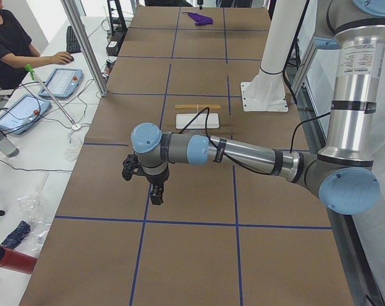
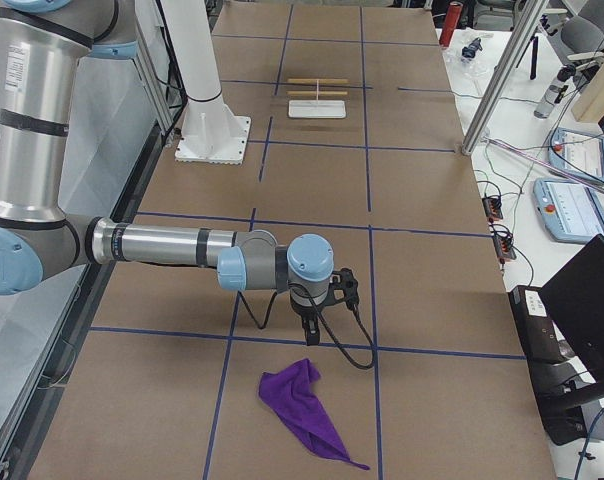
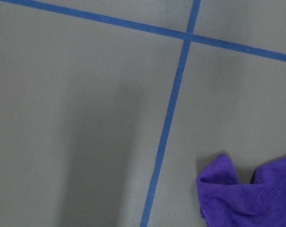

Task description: Hang towel on rack

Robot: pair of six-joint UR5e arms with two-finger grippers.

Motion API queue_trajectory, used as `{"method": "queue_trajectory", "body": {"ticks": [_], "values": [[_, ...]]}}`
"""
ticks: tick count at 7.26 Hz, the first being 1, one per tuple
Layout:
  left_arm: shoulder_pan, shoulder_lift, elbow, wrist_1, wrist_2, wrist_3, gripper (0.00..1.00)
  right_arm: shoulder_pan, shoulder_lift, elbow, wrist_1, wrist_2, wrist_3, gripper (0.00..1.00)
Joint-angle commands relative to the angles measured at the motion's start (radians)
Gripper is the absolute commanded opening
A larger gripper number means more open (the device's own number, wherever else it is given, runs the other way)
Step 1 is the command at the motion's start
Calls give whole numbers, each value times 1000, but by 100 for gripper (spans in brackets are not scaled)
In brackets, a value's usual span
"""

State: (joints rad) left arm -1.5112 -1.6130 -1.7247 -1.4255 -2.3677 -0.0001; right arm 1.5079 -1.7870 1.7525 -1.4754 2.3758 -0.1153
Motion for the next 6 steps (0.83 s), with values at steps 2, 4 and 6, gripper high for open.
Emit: {"method": "queue_trajectory", "body": {"ticks": [2,4,6], "values": [[9,-25,-42,36,2,-3,100,0,-3,-1,1,-1,31,100],[8,-22,-39,33,10,-1,100,-2,-3,-2,6,-1,29,100],[9,-24,-47,30,-1,-6,100,-2,-3,-1,10,11,32,100]]}}
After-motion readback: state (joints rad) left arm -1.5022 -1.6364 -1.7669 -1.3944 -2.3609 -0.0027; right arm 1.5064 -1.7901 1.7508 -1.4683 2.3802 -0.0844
